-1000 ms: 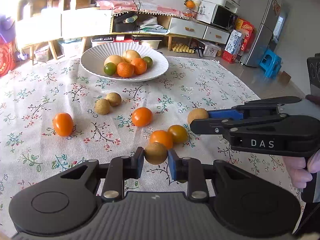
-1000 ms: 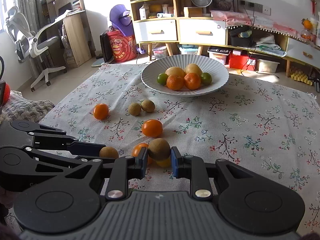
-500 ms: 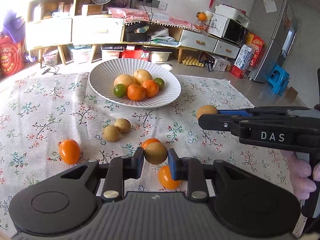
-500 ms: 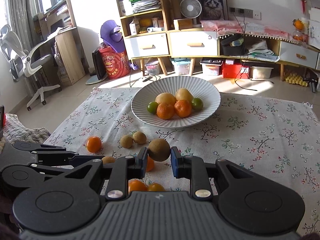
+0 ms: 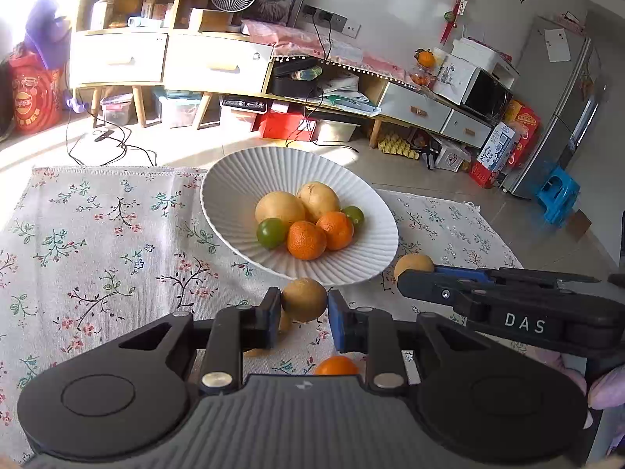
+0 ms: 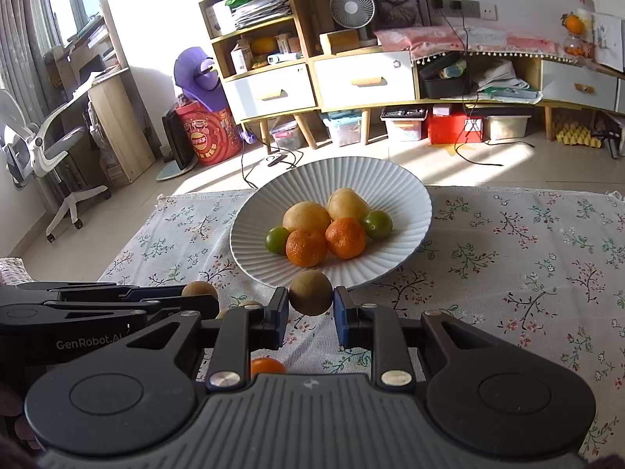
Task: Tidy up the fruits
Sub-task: 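Carry both held kiwis up and over the white bowl, then lower the kiwis into the bowl and open both grippers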
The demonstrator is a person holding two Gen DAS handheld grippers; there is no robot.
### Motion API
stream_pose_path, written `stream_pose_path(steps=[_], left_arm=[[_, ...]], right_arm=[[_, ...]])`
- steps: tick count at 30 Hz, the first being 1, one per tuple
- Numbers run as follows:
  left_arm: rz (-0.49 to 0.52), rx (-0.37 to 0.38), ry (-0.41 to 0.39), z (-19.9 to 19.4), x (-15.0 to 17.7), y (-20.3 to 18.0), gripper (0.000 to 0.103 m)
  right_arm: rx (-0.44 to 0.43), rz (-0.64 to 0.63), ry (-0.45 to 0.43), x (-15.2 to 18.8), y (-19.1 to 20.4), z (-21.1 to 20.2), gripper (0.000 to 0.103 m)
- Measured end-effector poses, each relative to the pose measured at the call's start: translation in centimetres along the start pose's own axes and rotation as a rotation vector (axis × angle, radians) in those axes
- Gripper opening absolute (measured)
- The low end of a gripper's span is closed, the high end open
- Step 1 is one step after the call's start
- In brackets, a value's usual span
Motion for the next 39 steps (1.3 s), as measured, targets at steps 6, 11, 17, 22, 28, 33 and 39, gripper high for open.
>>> stream_pose_path(steps=[6,11,17,22,28,33,39], left_arm=[[-0.003,0.018,0.005,1.9,-1.8,0.3,0.014],[-0.003,0.029,0.009,3.6,-3.6,0.3,0.014],[-0.019,0.040,0.012,5.6,-5.4,0.3,0.014],[-0.017,0.030,0.017,7.0,-6.2,0.2,0.014],[-0.030,0.018,0.025,8.5,-6.9,0.1,0.014],[-0.023,-0.024,0.048,9.7,-7.2,0.0,0.014],[-0.018,-0.045,0.073,10.5,-7.4,0.2,0.014]], right_arm=[[0.005,-0.024,-0.011,-0.7,-0.3,1.3,0.022],[0.023,-0.057,0.009,-0.8,-0.6,2.6,0.022],[0.027,-0.080,0.025,-1.0,-0.9,3.5,0.022],[0.019,-0.091,0.038,-1.1,-0.9,4.1,0.022],[0.011,-0.092,0.045,-1.3,-1.0,4.7,0.022],[0.011,-0.099,0.065,-1.3,-0.9,5.4,0.022],[0.022,-0.099,0.070,-1.2,-1.3,5.9,0.022]])
Point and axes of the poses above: each gripper's, at about its wrist camera, not at the fingertips, and z roughly the way its jaws point, y to its left, x to its underside, the point moved 2 cm from there along z, roughly the way its jaws point, and after that the axes turned 8 degrees about -z, right-handed, at the moved point
